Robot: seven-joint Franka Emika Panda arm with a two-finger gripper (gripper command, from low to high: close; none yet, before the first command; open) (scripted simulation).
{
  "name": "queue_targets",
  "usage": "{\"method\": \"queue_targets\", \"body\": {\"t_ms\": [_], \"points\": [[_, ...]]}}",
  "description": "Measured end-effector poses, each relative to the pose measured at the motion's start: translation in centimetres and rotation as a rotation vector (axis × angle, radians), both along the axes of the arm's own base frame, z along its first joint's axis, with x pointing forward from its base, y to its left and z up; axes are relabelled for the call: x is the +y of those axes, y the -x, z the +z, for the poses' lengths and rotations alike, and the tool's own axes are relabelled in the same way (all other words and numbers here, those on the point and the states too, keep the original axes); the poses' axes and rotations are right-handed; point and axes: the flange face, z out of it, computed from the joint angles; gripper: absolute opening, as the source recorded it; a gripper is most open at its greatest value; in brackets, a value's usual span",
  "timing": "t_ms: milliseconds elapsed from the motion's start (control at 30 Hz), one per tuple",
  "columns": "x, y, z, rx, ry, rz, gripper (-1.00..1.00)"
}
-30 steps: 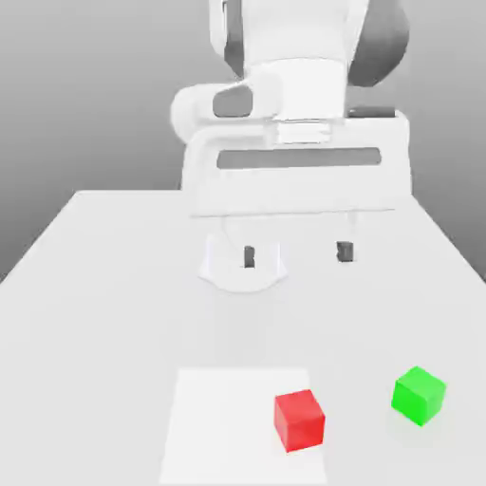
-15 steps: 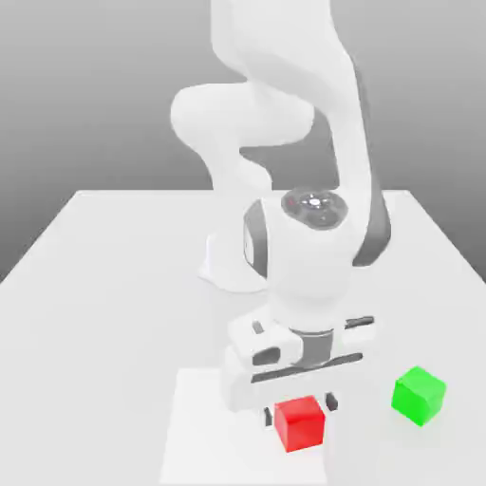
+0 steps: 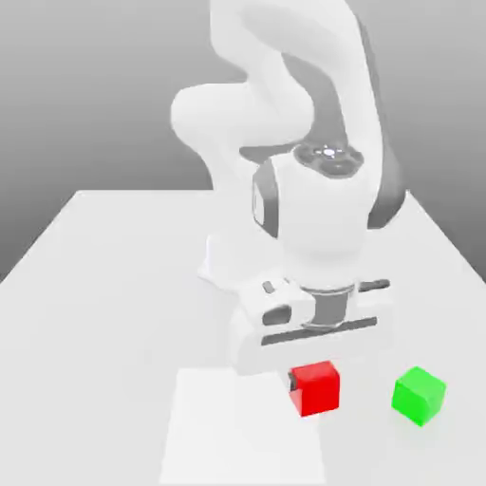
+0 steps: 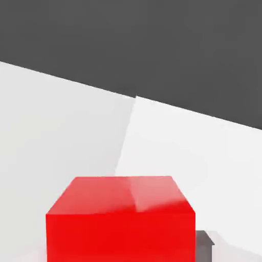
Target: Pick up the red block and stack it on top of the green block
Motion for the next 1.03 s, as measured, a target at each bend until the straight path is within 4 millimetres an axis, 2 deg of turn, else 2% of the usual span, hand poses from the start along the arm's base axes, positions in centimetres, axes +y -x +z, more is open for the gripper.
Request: {"method": "queue_targets", "body": {"t_ms": [233,467,533,633,667,833,867,933,1033], "points": [[7.1,2.1,1.4,0.002,-0.002,-0.129,-1.0],[13.5,5.1,2.8,0.0,0.002,-0.266,-1.0],[13.7,5.1,1.5,-0.002,0.003,-0.293,-1.0],[13.8,5.1,-1.9,-0.003,0.004,-0.302,-1.0],[13.8,5.2,-2.9,-0.002,0.004,-0.302,1.0],[13.8,5.2,-2.9,-0.002,0.004,-0.302,1.0],[13.8,5.2,-3.5,-0.001,0.004,-0.302,1.0],[13.8,5.1,-2.3,-0.002,0.005,-0.303,1.0],[13.8,5.1,1.0,-0.002,0.005,-0.303,1.0]]}}
